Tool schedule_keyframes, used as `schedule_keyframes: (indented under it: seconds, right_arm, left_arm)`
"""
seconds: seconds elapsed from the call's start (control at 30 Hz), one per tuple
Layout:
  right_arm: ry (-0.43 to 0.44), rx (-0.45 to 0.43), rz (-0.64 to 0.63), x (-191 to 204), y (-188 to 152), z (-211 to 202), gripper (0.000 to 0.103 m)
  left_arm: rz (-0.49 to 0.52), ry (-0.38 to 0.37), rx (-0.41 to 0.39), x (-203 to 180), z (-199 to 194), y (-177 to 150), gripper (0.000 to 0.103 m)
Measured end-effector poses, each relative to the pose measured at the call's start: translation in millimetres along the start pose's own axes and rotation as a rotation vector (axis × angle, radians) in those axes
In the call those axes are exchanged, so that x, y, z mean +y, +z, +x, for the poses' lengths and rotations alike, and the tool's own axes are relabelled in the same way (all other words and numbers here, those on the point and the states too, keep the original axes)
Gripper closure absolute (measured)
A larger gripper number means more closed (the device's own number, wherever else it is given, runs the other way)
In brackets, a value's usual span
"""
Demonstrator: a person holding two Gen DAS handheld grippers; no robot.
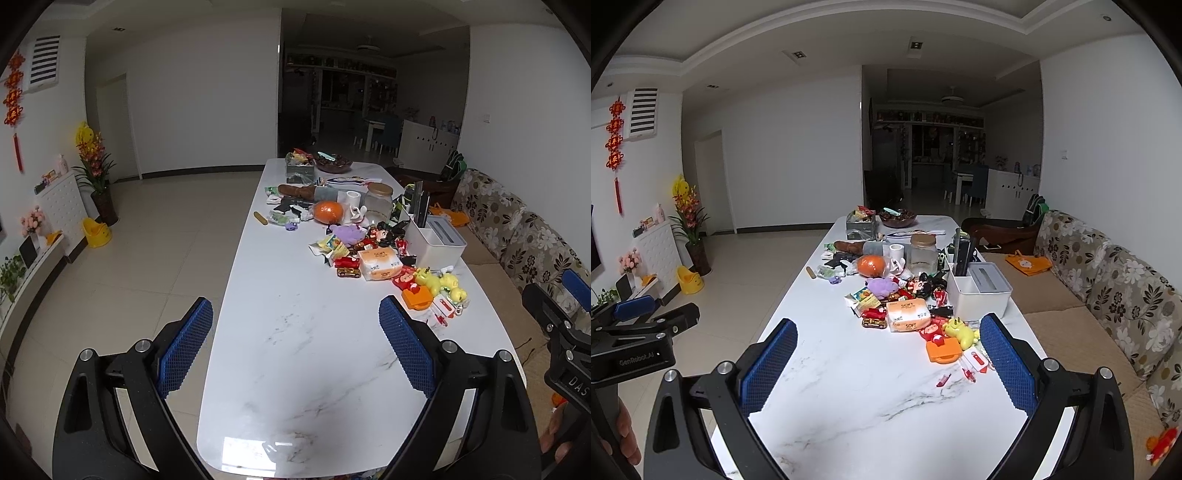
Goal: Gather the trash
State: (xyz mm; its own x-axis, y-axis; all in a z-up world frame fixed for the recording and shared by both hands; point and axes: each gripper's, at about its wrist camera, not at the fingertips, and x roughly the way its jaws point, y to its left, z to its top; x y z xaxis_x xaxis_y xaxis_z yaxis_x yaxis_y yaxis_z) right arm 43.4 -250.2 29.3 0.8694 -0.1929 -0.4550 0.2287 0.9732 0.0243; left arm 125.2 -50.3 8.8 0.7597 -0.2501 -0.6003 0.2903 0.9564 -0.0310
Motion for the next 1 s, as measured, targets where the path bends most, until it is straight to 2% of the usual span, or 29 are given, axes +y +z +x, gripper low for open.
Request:
schedule_keyframes:
  seconds: [1.0]
  right_arm:
    - [0.056,0.035,-0.032,-7.1,-1.4,7.1,0.005]
  left_arm:
    - [0.011,0.061,0.015,0.3,-1.6,-1.4,0.014]
